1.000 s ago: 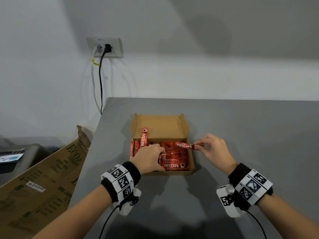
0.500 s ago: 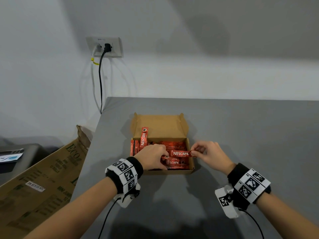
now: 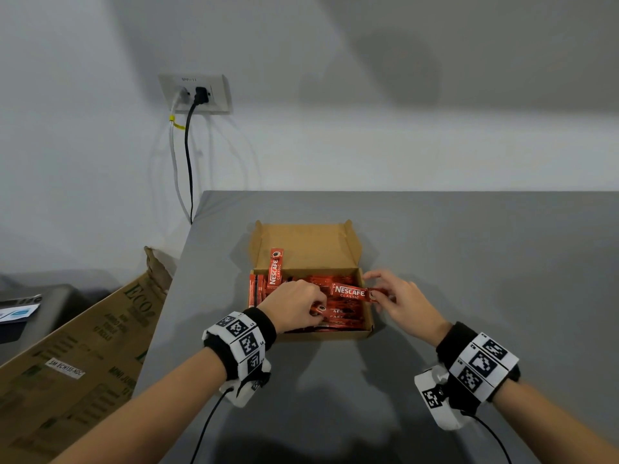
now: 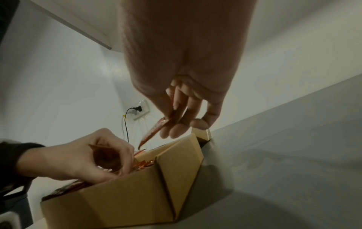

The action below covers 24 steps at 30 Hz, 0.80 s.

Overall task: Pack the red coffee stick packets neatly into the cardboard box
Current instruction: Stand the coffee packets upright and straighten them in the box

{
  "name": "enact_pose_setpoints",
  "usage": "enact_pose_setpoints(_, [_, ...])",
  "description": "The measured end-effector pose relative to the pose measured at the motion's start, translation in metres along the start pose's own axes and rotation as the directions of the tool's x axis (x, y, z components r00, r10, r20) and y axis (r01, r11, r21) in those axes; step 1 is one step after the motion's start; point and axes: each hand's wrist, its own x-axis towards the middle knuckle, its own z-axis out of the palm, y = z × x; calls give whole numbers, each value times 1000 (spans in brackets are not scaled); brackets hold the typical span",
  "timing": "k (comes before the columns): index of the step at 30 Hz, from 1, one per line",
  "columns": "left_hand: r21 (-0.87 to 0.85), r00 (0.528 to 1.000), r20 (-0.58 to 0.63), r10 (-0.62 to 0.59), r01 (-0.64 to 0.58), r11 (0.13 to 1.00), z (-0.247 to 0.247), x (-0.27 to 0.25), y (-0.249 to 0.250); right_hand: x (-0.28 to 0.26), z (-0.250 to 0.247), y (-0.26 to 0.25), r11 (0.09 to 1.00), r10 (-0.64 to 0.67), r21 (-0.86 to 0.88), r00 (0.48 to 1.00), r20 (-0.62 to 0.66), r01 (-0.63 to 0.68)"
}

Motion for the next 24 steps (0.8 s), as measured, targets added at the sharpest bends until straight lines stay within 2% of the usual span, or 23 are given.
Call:
enact_pose_setpoints(2, [-28, 1000, -3, 10, -10, 1000, 2, -2, -2, 2, 2, -1, 999, -18, -26, 1000, 19, 19])
enact_pose_setpoints(8, [2, 995, 83, 57, -58, 998, 2, -3, -3, 9, 1, -4, 1000, -7, -13, 995, -101, 5])
enact_pose_setpoints(11, [68, 989, 125, 78, -87, 994, -2, -1, -1, 10, 3, -4, 999, -22, -26, 998, -64, 20])
enact_pose_setpoints(15, [130, 979, 188, 80, -106, 986, -7, 1, -3, 9, 5, -1, 999, 23, -27, 999, -43, -24])
enact_pose_setpoints(24, [196, 965, 244, 97, -147, 970, -15, 6, 3, 6, 3, -3, 997, 75, 7, 997, -33, -75])
